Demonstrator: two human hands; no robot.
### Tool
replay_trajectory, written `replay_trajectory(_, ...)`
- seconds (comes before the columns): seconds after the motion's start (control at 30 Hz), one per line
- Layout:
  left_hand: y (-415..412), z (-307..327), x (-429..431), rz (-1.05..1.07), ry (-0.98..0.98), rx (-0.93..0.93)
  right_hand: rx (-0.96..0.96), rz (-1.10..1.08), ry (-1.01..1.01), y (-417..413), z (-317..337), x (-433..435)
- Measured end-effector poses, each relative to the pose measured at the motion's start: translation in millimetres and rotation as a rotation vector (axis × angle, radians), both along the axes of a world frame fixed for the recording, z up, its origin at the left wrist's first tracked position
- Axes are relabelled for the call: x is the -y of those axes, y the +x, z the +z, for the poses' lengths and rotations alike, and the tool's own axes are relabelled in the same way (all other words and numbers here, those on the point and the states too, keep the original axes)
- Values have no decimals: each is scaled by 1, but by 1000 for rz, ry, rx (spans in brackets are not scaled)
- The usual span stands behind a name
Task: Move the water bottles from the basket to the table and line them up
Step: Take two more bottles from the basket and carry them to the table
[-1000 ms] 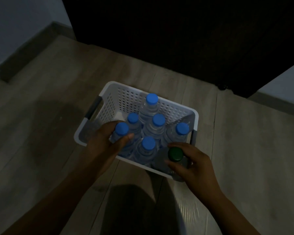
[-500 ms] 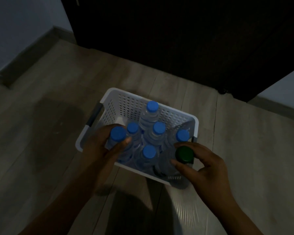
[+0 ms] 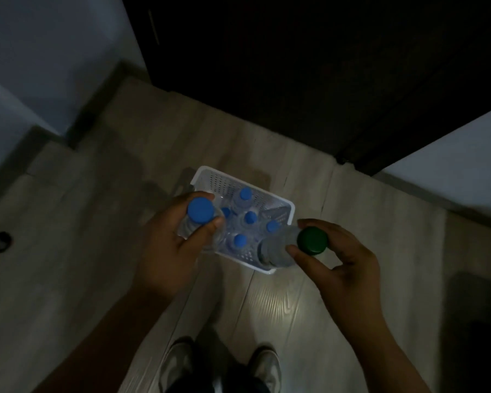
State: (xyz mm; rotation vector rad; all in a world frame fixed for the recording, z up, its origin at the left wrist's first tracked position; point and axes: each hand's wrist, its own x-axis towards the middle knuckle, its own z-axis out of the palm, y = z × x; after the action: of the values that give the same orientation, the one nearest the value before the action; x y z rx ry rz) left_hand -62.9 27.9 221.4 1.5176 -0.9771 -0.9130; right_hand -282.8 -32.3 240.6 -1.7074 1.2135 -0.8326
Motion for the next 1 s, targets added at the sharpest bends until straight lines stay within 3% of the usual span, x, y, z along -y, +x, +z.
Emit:
replay_trajectory(0.53, 11, 417, -44, 17, -116, 98, 14, -45, -104, 24, 409, -46)
replay_trajectory(0.8, 21, 540, -73, 109, -223, 46, 183, -57, -278, 58, 538, -64)
replay_trajectory(1.0, 42, 605, -81, 221, -332, 171, 336, -31, -367, 93, 607, -68)
